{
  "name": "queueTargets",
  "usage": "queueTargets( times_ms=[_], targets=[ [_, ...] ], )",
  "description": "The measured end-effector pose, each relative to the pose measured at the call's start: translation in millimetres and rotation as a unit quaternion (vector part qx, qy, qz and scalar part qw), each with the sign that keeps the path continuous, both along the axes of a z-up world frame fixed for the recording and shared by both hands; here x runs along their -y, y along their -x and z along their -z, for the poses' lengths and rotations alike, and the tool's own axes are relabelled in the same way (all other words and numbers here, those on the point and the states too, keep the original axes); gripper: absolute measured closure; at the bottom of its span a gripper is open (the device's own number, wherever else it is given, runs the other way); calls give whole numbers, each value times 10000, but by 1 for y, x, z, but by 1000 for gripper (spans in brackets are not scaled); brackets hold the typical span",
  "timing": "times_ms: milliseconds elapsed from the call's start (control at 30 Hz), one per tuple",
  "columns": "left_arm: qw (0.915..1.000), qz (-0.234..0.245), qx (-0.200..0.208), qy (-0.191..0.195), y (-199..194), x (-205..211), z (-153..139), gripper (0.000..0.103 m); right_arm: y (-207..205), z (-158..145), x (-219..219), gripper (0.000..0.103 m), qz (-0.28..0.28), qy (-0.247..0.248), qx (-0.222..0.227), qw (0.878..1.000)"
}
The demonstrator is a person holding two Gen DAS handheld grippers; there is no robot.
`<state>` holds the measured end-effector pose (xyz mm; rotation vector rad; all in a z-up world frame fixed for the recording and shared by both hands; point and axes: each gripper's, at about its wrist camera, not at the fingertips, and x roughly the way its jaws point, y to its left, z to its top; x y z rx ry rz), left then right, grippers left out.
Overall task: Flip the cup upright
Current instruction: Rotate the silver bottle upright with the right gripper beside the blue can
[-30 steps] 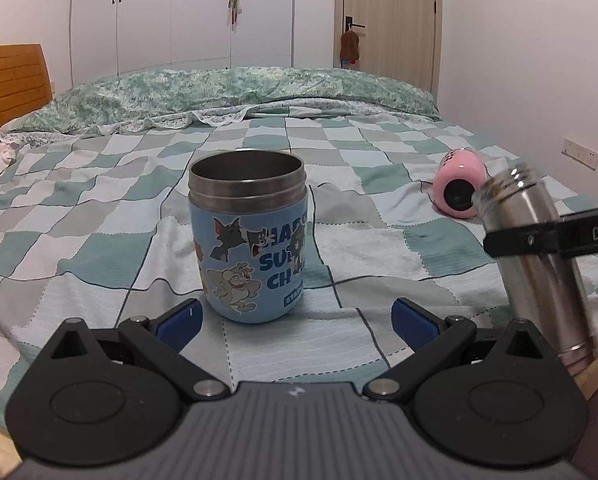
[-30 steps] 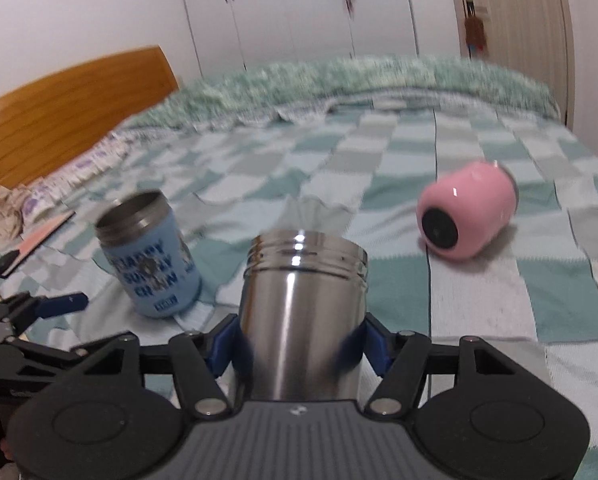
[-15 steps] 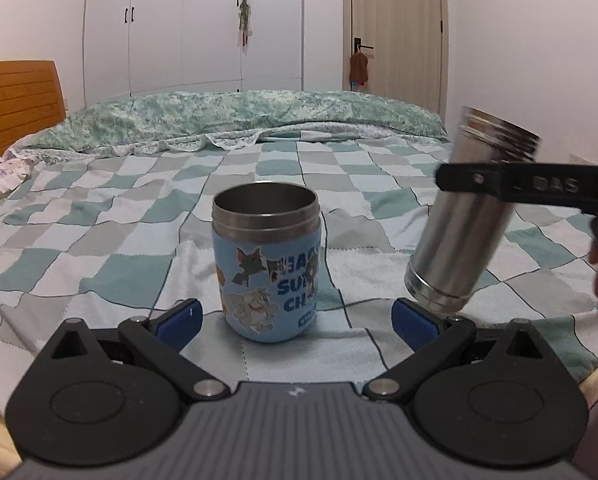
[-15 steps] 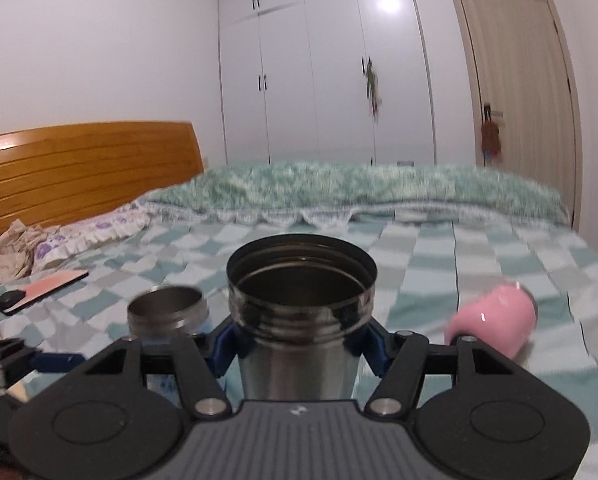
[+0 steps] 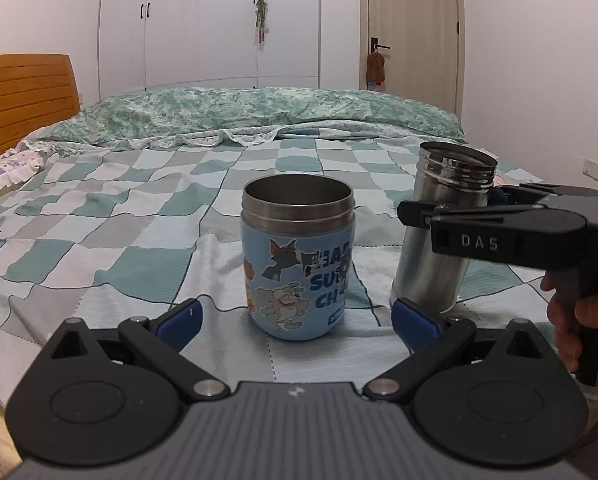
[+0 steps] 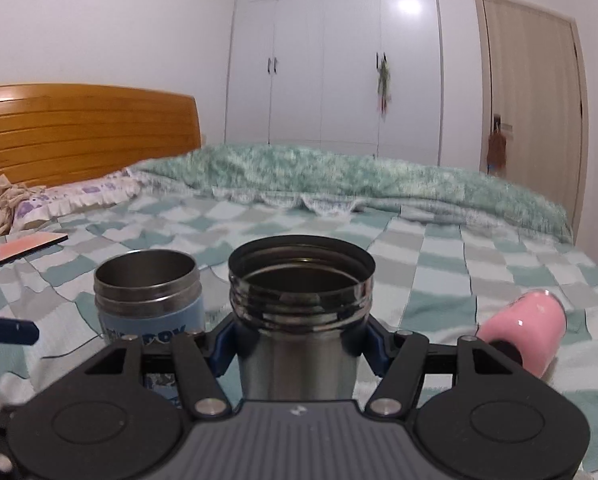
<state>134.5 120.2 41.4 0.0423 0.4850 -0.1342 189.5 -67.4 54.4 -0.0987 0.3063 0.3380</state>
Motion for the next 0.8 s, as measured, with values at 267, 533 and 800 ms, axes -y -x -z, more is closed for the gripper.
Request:
queueTargets(
  times_ms=[267,533,800],
  targets=[
    [10000,-40,13,0,0,-3,1,0,7,0,-8,41,-14,165,78,9998],
    [9999,-86,79,0,4,-3,-3,0,13,-7,-5,22,-17,94,90,9999],
    [9997,-59,238,-15,17,6,-16,0,36,-19,10,0,13,-60,330,9994]
  ],
)
